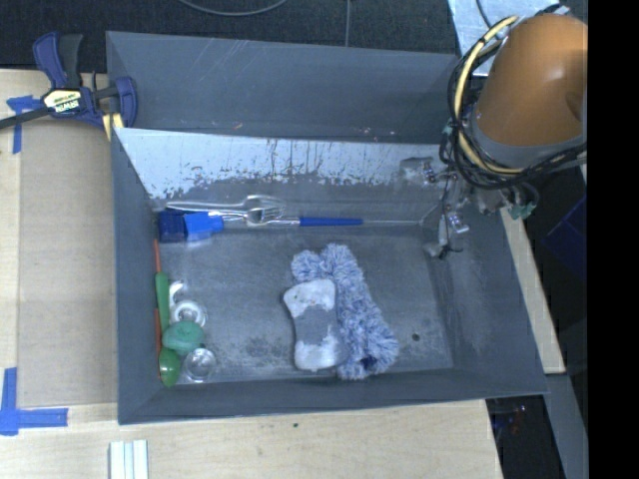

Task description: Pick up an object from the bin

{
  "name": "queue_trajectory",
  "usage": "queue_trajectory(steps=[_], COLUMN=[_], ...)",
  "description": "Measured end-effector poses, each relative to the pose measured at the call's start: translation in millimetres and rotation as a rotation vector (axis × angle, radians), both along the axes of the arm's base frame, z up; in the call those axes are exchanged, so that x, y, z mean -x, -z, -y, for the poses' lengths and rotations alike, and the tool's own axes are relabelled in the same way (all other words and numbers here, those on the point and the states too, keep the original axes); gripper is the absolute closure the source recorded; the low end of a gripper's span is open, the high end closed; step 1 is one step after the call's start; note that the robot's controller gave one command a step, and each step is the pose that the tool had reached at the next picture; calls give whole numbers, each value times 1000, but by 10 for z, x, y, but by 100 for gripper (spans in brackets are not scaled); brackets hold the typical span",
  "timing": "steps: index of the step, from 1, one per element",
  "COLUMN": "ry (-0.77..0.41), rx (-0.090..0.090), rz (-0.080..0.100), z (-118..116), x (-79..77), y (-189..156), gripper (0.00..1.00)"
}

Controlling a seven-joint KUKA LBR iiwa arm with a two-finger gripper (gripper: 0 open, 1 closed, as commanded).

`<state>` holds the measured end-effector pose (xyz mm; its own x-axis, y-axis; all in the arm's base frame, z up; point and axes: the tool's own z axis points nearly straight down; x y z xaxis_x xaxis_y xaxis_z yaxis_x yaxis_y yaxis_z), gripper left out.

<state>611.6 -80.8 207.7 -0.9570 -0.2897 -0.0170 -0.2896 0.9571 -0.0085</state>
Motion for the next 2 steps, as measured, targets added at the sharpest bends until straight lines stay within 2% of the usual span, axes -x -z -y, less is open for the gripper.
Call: queue_trajectory(steps=[1,2], ry=[49,-211], rx=[-6,9], rz=[-14,4], z=[-840,-273], x=[-22,204], y=[575,662], gripper=[0,0])
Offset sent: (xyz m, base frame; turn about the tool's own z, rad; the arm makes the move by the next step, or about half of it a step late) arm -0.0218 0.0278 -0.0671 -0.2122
